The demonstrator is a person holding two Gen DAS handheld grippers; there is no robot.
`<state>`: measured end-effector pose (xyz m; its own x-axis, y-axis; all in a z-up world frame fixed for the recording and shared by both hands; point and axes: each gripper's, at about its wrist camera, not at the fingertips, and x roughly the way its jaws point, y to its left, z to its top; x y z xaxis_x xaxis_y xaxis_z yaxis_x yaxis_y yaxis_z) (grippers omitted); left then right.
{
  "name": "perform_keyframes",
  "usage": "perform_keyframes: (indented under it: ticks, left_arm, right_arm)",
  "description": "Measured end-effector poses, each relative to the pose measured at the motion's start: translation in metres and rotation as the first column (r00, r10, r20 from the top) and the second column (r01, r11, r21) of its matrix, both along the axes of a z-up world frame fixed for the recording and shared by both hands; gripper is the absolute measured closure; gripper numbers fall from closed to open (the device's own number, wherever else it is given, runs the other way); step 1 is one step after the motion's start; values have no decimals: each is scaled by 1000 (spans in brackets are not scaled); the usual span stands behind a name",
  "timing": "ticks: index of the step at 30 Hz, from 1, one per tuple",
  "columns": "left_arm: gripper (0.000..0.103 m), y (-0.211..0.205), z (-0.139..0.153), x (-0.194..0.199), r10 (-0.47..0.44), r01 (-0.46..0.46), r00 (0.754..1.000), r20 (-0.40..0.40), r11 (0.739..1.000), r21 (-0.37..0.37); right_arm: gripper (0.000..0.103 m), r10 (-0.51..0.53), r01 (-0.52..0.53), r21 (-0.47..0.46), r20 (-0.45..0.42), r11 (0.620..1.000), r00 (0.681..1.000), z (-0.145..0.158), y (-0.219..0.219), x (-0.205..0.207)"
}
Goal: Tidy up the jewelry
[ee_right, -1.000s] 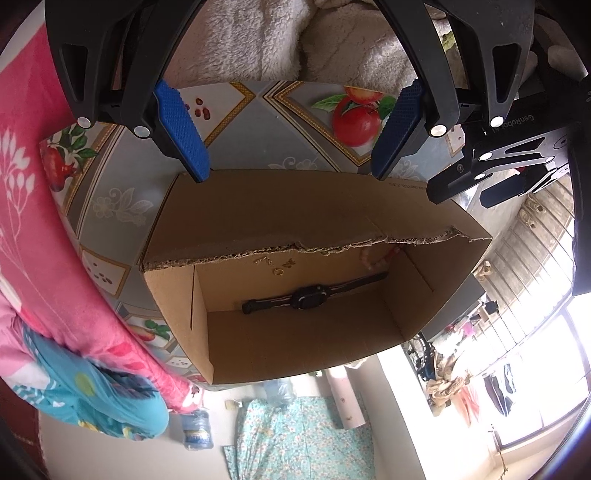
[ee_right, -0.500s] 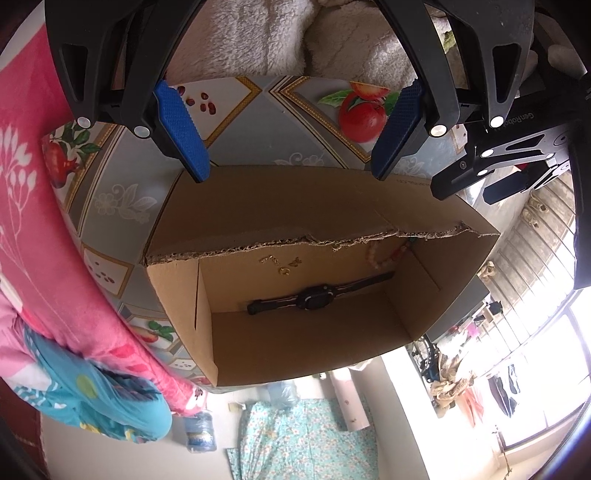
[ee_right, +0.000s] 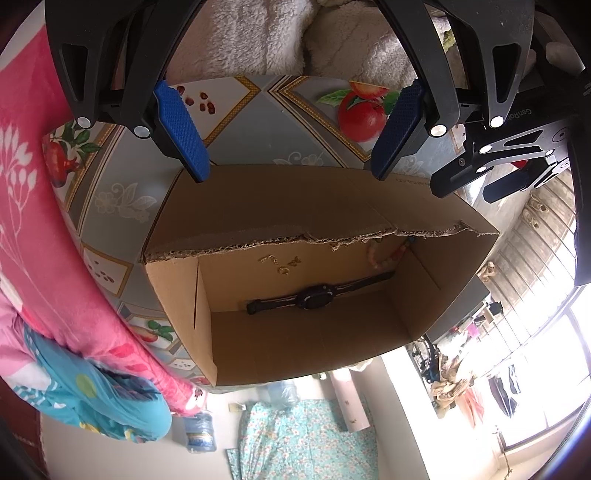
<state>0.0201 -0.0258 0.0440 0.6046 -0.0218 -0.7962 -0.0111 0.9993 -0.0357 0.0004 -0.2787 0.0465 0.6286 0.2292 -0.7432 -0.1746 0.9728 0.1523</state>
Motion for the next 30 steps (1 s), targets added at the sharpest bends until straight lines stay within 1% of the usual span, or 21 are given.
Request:
perform_keyframes:
  ticks: [30]
  left_arm:
    - [6, 1, 0, -2, 10, -10, 1000, -1, 1000, -1]
  right_arm:
    - [18, 0, 0, -3, -1, 1000, 1000, -1, 0, 1]
